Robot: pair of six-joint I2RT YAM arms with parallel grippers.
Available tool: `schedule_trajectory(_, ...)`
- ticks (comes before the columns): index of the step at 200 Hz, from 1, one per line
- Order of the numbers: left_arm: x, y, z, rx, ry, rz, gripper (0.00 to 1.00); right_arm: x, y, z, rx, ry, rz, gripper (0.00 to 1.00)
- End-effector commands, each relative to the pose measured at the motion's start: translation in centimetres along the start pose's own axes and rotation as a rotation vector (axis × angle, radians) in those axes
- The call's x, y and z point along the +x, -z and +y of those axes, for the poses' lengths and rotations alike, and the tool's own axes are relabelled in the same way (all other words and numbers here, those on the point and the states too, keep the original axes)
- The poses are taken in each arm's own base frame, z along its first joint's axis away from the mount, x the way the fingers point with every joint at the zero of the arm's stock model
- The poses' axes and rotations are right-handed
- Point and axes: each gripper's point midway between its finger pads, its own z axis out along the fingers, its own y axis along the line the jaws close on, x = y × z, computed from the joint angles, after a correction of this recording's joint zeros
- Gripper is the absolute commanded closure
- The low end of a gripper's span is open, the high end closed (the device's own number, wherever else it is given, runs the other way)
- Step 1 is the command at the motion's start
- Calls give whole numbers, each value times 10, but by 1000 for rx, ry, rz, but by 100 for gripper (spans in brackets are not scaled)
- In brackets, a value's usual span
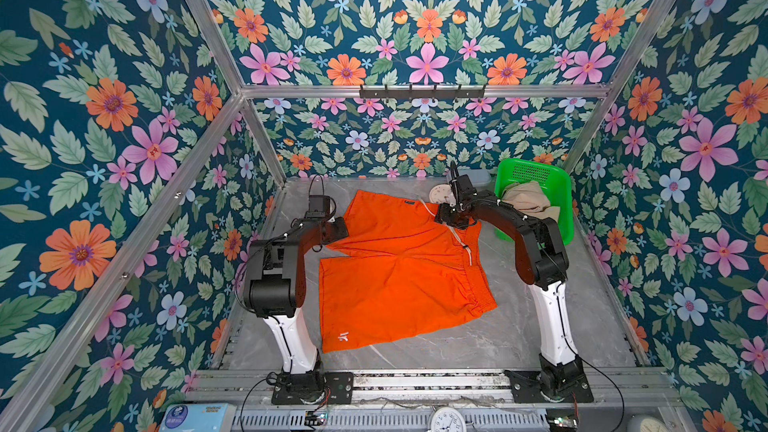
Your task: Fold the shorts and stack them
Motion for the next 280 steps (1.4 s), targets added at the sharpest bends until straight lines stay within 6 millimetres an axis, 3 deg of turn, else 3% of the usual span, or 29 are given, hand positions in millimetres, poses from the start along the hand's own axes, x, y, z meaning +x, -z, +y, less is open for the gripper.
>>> schedule_trajectory(1,-13,24,-27,60,-68,-37,47,-14,51,35,-131,48,-86,35)
schedule_trajectory(14,-16,43,-47,99,-146,-73,46,-10,77,43,-173,66,-114,35)
schedule_trajectory(31,-13,65,-64,140,-213,-110,44,3,102,38,-172,69,-129,35)
schedule_trajectory(51,-3,83,-61,142,-197,-124,44,34,120,13,-132,32,-87,35)
schedule_trajectory(71,15,94,-61,175,-159,-112,43,79,128,-23,-76,-39,-7,35)
schedule_trajectory(76,21,94,-60,182,-147,-102,43,88,139,-28,-75,-56,-13,35)
schedule_trajectory(119,60,91,-55,236,-47,-58,44,178,158,-98,-21,-312,94,34)
schedule_trajectory(155,75,84,-48,221,-24,-30,44,229,159,-123,3,-446,159,32)
schedule_trajectory(189,81,82,-60,295,-8,-19,45,251,149,-126,-10,-492,211,33)
schedule_trajectory(237,78,71,-73,339,5,-18,46,252,130,-105,-141,-488,258,33)
schedule_trajectory(280,72,68,-117,412,-88,-7,46,254,113,-108,-152,-496,278,37)
